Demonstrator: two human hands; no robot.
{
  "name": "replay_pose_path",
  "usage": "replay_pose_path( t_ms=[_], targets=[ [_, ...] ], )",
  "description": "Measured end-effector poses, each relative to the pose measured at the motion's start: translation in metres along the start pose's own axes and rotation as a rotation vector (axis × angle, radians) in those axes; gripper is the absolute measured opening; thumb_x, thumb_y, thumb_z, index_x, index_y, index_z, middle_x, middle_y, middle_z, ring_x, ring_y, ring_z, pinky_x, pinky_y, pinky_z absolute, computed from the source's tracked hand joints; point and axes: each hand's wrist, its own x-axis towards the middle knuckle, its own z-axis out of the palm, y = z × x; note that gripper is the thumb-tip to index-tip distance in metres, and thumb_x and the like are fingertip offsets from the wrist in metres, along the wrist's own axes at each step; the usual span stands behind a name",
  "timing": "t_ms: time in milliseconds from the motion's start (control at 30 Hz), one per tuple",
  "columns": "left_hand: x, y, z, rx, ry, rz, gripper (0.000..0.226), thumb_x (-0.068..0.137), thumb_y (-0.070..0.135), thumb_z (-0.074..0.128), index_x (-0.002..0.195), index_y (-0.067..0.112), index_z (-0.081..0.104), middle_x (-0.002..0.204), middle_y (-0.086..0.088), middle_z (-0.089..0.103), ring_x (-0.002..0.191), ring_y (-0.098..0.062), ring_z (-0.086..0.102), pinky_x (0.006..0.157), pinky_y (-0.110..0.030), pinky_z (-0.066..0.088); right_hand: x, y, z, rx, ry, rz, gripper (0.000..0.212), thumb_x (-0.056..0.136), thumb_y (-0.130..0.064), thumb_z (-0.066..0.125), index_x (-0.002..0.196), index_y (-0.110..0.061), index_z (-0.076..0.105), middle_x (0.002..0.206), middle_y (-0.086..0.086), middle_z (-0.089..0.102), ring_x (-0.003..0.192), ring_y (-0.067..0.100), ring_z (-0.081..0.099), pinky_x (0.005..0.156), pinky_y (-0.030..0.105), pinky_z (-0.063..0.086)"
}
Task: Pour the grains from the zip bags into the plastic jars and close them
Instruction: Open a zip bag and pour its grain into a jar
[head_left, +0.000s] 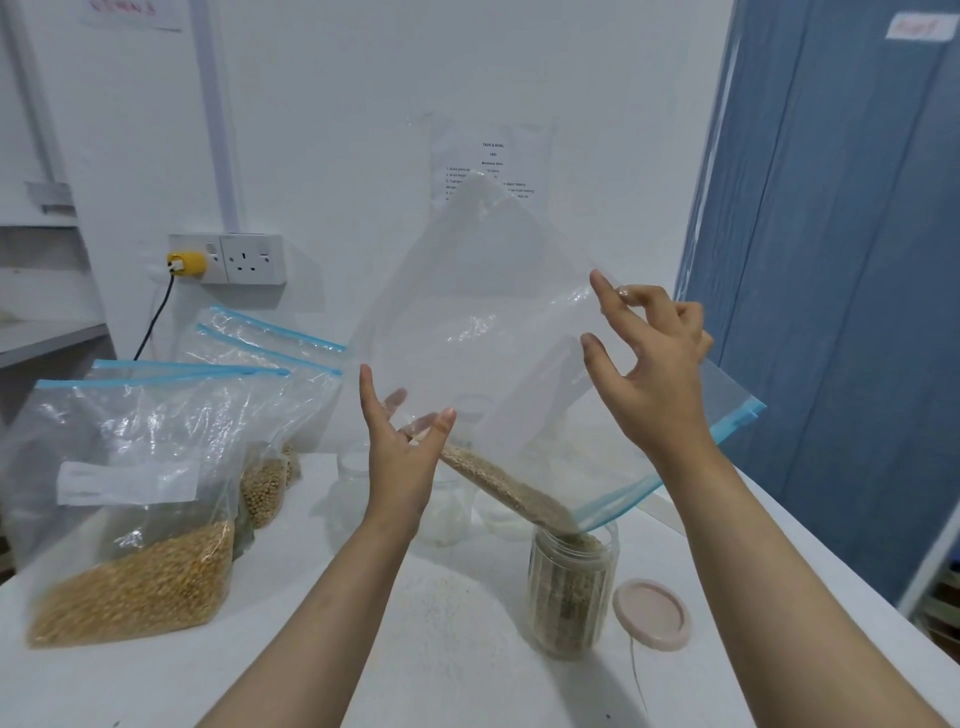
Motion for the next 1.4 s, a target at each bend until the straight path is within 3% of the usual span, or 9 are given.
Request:
replay_pose_path(
  t_ms=[200, 267, 533, 767, 867, 1000, 1167, 1233, 1400],
  targets=[
    [0.001, -0.001, -0.001, 0.014, 0.006, -0.007, 0.092, 0.093, 0.022, 0.068, 0.151, 0.051, 0.003, 0.142, 0.005, 0.042, 0.109, -0.01, 0.061, 0.101, -0.04, 0.049, -0.002, 0.001, -0.001, 0.015, 0.002, 0.004, 0.05, 0.093, -0.026, 0.052, 0.142, -0.032, 0.051, 0.12, -0.004, 0.055, 0.107, 0.003, 0.025, 0.093, 0.039, 0.025],
    [0.002, -0.001, 0.0, 0.022, 0.014, -0.014, 0.088, 0.095, 0.023, 0.064, 0.151, 0.051, 0.003, 0.141, 0.006, 0.043, 0.108, -0.007, 0.059, 0.102, -0.043, 0.048, -0.001, 0.002, 0.0, -0.006, 0.005, -0.01, 0.047, 0.095, -0.025, 0.053, 0.142, -0.03, 0.052, 0.121, -0.001, 0.056, 0.106, 0.009, 0.03, 0.091, 0.039, 0.025],
    [0.004, -0.003, -0.001, 0.023, 0.017, -0.012, 0.086, 0.096, 0.02, 0.063, 0.149, 0.054, 0.005, 0.141, 0.006, 0.045, 0.112, -0.018, 0.062, 0.101, -0.043, 0.05, 0.002, 0.006, 0.001, 0.006, -0.013, -0.002, 0.047, 0.096, -0.016, 0.06, 0.142, -0.026, 0.053, 0.119, 0.004, 0.059, 0.109, 0.028, 0.044, 0.09, 0.041, 0.025],
    [0.006, -0.004, -0.001, 0.018, 0.022, 0.003, 0.087, 0.096, 0.019, 0.064, 0.151, 0.051, 0.005, 0.138, 0.005, 0.045, 0.094, -0.016, 0.068, 0.086, -0.027, 0.055, 0.003, 0.006, 0.002, 0.028, -0.018, 0.004, 0.046, 0.096, -0.015, 0.061, 0.141, -0.024, 0.054, 0.118, 0.005, 0.06, 0.111, 0.027, 0.048, 0.091, 0.04, 0.026],
    [0.006, -0.003, -0.001, 0.018, 0.018, 0.005, 0.087, 0.096, 0.019, 0.064, 0.151, 0.051, 0.005, 0.136, 0.006, 0.045, 0.083, -0.003, 0.067, 0.091, -0.033, 0.055, 0.002, 0.007, 0.003, 0.057, -0.009, 0.012, 0.047, 0.095, -0.013, 0.062, 0.141, -0.023, 0.054, 0.118, 0.006, 0.059, 0.111, 0.024, 0.053, 0.095, 0.041, 0.029],
    [0.007, -0.005, -0.001, -0.001, 0.019, 0.014, 0.087, 0.096, 0.017, 0.064, 0.151, 0.049, 0.006, 0.14, 0.003, 0.043, 0.097, -0.01, 0.066, 0.09, -0.035, 0.057, 0.002, 0.01, 0.005, 0.114, -0.001, 0.023, 0.049, 0.095, -0.013, 0.062, 0.142, -0.024, 0.052, 0.117, 0.004, 0.057, 0.11, 0.019, 0.056, 0.096, 0.059, 0.041],
    [0.008, -0.008, -0.001, -0.012, 0.021, 0.024, 0.087, 0.095, 0.016, 0.064, 0.151, 0.05, 0.006, 0.139, 0.004, 0.042, 0.104, -0.015, 0.065, 0.082, -0.027, 0.057, 0.002, 0.011, 0.007, 0.112, -0.001, 0.039, 0.05, 0.096, -0.014, 0.062, 0.143, -0.025, 0.051, 0.119, 0.003, 0.057, 0.109, 0.018, 0.058, 0.098, 0.058, 0.04],
    [0.007, -0.008, -0.001, -0.011, 0.024, 0.022, 0.087, 0.095, 0.016, 0.064, 0.151, 0.049, 0.006, 0.14, 0.004, 0.041, 0.104, -0.015, 0.064, 0.085, -0.029, 0.058, 0.003, 0.012, 0.008, 0.129, -0.008, 0.035, 0.05, 0.096, -0.015, 0.061, 0.143, -0.025, 0.05, 0.118, 0.002, 0.056, 0.109, 0.017, 0.058, 0.096, 0.059, 0.043],
    [0.01, -0.009, -0.005, 0.02, 0.028, 0.022, 0.087, 0.094, 0.021, 0.066, 0.15, 0.051, 0.007, 0.14, 0.007, 0.039, 0.109, -0.017, 0.062, 0.103, -0.05, 0.049, 0.003, 0.016, 0.01, 0.15, -0.003, 0.027, 0.052, 0.096, -0.015, 0.061, 0.144, -0.029, 0.048, 0.117, -0.003, 0.054, 0.104, 0.005, 0.051, 0.092, 0.06, 0.046]
  ],
)
